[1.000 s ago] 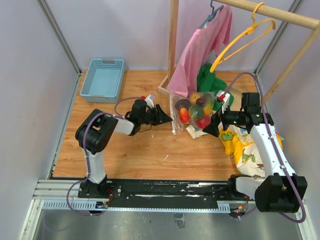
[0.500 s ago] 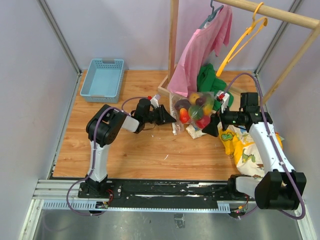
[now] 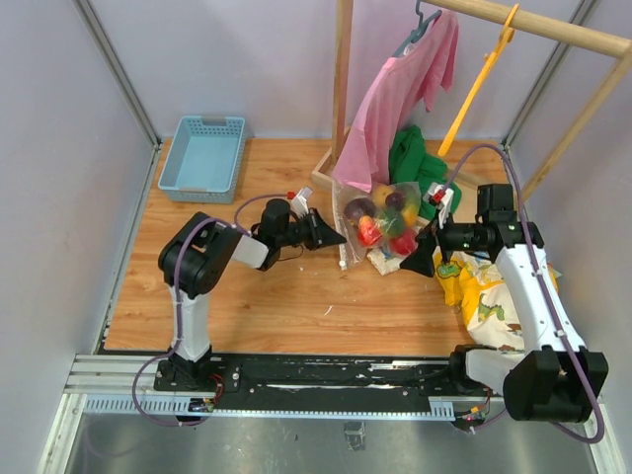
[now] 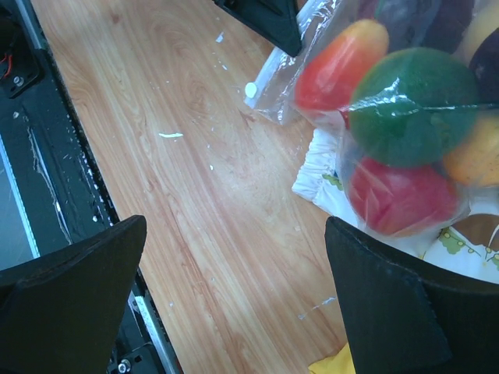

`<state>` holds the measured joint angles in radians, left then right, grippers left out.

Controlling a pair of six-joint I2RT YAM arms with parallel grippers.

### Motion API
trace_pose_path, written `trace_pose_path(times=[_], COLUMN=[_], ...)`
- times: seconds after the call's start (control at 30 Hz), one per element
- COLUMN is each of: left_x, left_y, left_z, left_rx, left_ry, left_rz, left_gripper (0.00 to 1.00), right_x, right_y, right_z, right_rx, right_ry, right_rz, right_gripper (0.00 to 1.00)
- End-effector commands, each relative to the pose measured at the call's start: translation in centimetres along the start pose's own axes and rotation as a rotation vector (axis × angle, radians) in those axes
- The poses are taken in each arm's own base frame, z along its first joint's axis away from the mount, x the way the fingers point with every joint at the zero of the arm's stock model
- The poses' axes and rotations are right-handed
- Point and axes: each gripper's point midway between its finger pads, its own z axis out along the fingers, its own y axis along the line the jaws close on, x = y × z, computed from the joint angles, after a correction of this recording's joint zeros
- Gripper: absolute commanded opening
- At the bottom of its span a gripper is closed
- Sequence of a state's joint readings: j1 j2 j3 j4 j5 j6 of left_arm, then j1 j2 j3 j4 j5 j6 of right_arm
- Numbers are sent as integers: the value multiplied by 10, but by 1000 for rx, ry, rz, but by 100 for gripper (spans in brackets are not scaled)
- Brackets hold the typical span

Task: Open the zip-top bag and remove the fake food
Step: Pick up the zipper food storage bag at the center of the board.

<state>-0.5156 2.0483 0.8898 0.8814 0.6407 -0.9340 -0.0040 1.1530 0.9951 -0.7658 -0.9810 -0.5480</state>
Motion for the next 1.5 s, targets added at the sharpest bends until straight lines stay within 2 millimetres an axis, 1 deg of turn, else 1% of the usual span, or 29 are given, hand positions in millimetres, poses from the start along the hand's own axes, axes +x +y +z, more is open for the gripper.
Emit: trace_pose_path(times=[0.0, 0.13, 0.2, 0.37, 0.5, 0.6, 0.7, 0.73, 0.83, 0.87, 1.0, 1.13, 1.33, 1.43, 1.47], left_x=[-10, 0, 2, -6, -17, -23, -28, -30, -34, -34, -41, -46, -53, -53, -53], left_y=[-59, -85, -98, -126, -147, -158, -167, -169, -168, -166, -173, -171, -165, -160, -161], left_z=[-27, -51, -63, -93, -114, -125, -133, -135, -136, -135, -134, -128, -121, -116, -114], left_rx=[73, 74, 85, 94, 103, 111, 119, 117, 78, 63, 67, -8, -127, -169, -170], left_ry=[-74, -123, -168, -298, -387, -429, -462, -472, -488, -489, -515, -532, -563, -562, -556], left_rz=[44, 3, -30, -96, -120, -147, -184, -194, -256, -283, -350, -420, -500, -562, -573], left_gripper=[0, 0, 0, 0, 0, 0, 0, 0, 0, 0, 0, 0, 0, 0, 0], right_x=[-20, -27, -31, -32, -30, -31, -31, -31, -32, -32, -33, -36, -49, -57, -57], right_y=[31, 48, 56, 73, 90, 96, 96, 96, 96, 97, 103, 108, 104, 107, 105], right_z=[-13, -19, -21, -23, -22, -20, -19, -19, -18, -18, -17, -13, -1, 5, 9], right_rx=[-72, -104, -113, -161, -236, -257, -256, -254, -252, -254, -265, -274, -165, -119, -96], right_ry=[-67, -134, -171, -225, -271, -277, -266, -263, -259, -259, -263, -269, -294, -335, -342], right_rz=[-155, -309, -384, -528, -647, -681, -703, -710, -728, -733, -765, -777, -814, -792, -752], right_gripper=[99, 98, 99, 99, 99, 99, 99, 99, 99, 99, 99, 99, 99, 99, 99])
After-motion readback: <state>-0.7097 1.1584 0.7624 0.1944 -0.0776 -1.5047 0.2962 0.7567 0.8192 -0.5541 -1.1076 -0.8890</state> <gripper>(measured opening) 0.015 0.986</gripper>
